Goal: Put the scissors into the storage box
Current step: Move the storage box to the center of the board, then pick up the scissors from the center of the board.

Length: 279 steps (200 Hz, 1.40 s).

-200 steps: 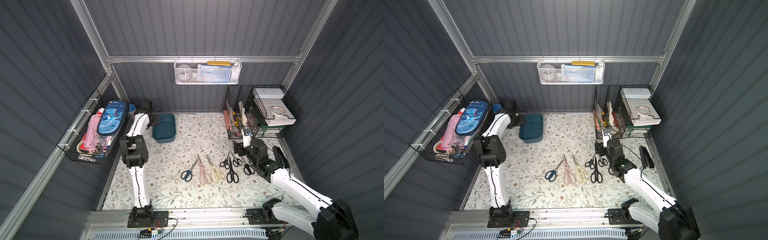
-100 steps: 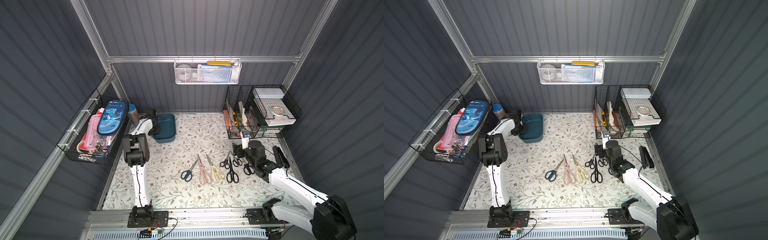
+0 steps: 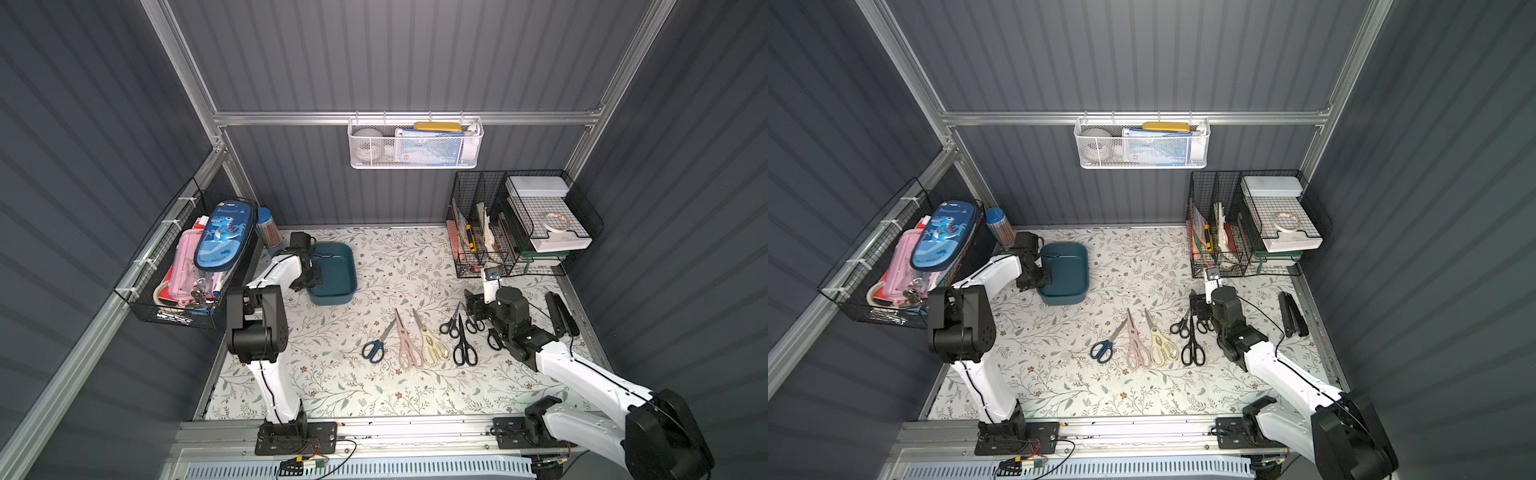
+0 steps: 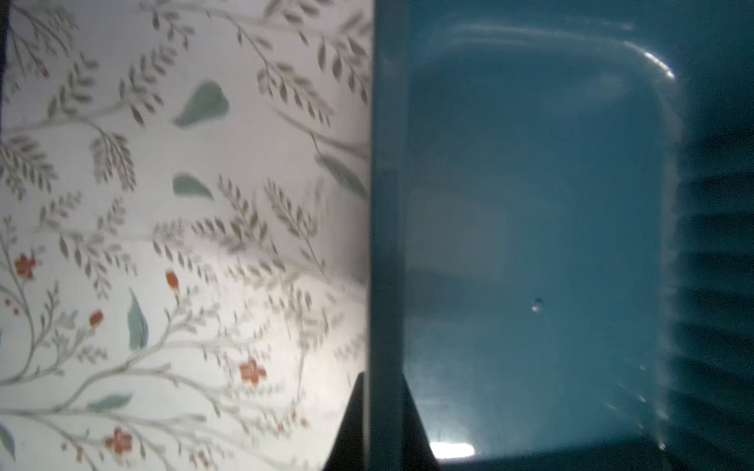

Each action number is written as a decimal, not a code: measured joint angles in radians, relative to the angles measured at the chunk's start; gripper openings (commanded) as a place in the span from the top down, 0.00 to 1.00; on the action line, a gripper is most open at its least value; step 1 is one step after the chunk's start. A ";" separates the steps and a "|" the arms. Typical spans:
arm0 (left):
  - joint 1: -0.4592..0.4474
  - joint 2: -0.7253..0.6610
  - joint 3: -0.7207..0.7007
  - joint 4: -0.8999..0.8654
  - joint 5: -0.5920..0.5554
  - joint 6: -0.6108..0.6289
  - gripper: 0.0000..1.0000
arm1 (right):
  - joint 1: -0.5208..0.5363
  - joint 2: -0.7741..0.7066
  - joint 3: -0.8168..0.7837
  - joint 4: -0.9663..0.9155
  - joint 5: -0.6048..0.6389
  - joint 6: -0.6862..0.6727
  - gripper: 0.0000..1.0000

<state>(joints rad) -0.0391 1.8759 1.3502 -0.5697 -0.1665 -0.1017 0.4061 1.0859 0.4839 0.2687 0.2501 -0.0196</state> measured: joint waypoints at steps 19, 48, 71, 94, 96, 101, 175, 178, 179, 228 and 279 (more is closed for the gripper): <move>-0.055 -0.121 -0.127 -0.003 0.040 0.000 1.00 | 0.007 -0.030 -0.039 0.029 -0.029 0.000 0.13; -0.113 -0.263 -0.293 -0.005 0.079 -0.002 1.00 | 0.032 -0.114 -0.113 0.084 -0.119 0.008 0.12; -0.110 -0.309 -0.375 -0.005 0.082 -0.006 1.00 | 0.051 -0.171 -0.158 0.113 -0.178 0.025 0.12; -0.109 -0.311 -0.387 0.005 0.079 -0.012 1.00 | 0.057 -0.208 -0.180 0.111 -0.214 0.042 0.12; -0.109 -0.310 -0.387 0.006 0.077 -0.013 1.00 | 0.058 -0.214 -0.182 0.109 -0.215 0.045 0.12; -0.109 -0.309 -0.387 0.010 0.073 -0.014 1.00 | 0.060 -0.223 -0.185 0.107 -0.220 0.050 0.12; -0.109 -0.267 -0.385 0.048 0.021 -0.048 0.74 | 0.061 -0.368 -0.281 0.097 -0.228 0.116 0.10; -0.109 -0.264 -0.385 0.049 0.016 -0.056 0.70 | 0.061 -0.368 -0.281 0.097 -0.228 0.117 0.10; -0.109 -0.263 -0.385 0.049 0.016 -0.057 0.68 | 0.061 -0.368 -0.281 0.097 -0.228 0.117 0.10; -0.109 -0.253 -0.379 0.042 -0.021 -0.060 0.48 | 0.061 -0.331 -0.280 0.090 -0.229 0.135 0.10; -0.124 -0.420 -0.330 -0.006 -0.058 -0.074 0.40 | 0.068 -0.380 -0.209 -0.072 -0.241 0.162 0.10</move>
<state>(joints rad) -0.1627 1.4563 1.0199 -0.5762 -0.2245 -0.1761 0.4736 0.7059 0.2745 0.1963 0.0090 0.1421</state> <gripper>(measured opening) 0.598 0.896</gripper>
